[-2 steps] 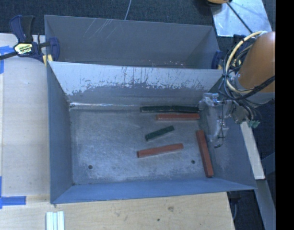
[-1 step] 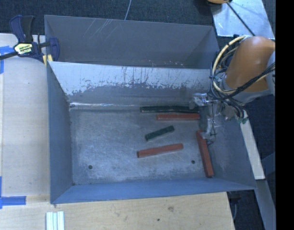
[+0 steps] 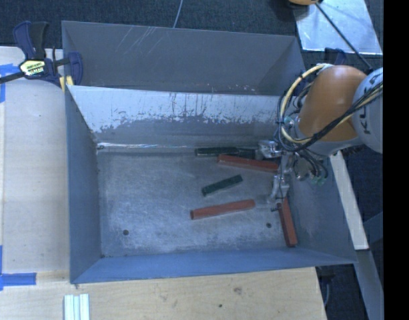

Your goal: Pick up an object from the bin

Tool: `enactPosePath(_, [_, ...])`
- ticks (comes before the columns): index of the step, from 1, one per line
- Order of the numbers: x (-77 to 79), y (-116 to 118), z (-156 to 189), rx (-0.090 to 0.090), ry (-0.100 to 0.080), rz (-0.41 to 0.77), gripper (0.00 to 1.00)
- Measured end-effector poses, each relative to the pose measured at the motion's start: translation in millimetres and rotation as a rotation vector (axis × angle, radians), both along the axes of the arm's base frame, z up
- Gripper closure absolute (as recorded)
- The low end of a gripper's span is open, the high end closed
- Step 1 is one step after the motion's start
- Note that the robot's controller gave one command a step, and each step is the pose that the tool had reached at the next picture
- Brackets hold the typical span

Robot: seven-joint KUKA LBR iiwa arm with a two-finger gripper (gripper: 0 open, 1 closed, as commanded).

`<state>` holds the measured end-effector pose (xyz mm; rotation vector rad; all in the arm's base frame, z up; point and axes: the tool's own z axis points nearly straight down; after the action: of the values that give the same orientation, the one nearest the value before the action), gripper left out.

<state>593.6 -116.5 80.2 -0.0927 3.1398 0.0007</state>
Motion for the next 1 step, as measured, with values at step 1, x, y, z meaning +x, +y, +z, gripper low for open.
enactPosePath(1, [15.0, 14.8, 12.3, 0.000, -0.004, -0.185, 0.00])
